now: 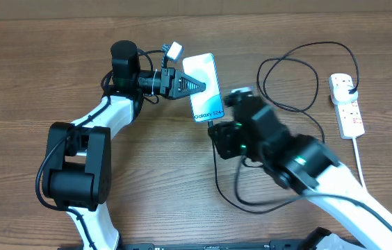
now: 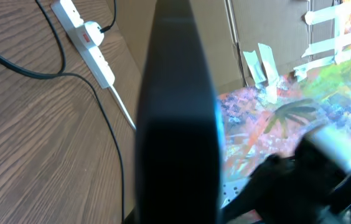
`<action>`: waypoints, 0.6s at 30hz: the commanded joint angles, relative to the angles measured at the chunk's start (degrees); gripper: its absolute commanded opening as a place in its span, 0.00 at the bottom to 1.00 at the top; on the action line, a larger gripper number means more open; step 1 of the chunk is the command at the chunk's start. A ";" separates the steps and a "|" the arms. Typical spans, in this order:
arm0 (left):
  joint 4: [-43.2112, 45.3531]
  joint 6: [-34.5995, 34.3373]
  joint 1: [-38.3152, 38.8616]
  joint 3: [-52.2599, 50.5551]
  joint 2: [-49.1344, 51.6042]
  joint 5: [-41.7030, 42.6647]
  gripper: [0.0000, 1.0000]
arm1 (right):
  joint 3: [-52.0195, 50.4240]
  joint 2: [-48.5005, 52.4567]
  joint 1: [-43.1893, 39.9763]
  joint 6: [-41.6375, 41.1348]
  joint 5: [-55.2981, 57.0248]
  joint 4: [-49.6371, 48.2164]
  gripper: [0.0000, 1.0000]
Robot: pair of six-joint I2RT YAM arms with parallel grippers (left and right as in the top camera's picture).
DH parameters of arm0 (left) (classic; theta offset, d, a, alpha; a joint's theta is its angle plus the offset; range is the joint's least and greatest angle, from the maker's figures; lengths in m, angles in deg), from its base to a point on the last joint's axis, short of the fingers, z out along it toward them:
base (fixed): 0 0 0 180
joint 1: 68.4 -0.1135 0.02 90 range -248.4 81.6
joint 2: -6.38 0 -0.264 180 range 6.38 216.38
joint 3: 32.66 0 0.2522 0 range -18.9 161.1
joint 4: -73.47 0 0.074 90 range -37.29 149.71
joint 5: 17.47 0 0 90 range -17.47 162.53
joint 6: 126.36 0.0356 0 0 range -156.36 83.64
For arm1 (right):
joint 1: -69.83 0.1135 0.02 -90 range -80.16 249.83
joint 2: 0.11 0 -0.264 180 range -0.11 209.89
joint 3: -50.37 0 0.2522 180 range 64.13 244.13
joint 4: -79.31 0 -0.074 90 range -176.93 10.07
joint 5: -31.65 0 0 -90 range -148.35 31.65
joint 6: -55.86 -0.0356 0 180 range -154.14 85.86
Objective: Plug charger to phone and switch on socket
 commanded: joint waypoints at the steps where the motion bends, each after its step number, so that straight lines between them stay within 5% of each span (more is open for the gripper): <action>1: 0.68 -2.05 0.61 1.29 -0.15 0.66 0.04 | 0.55 6.38 2.08 -0.04 0.13 0.11 0.42; 7: 0.68 -2.80 0.61 1.29 -0.15 1.49 0.04 | 0.55 10.05 5.84 -0.28 9.75 0.50 0.41; 18: 0.68 -2.78 0.20 1.29 -0.15 2.23 0.04 | 0.55 11.67 6.01 -0.22 13.51 -2.45 0.05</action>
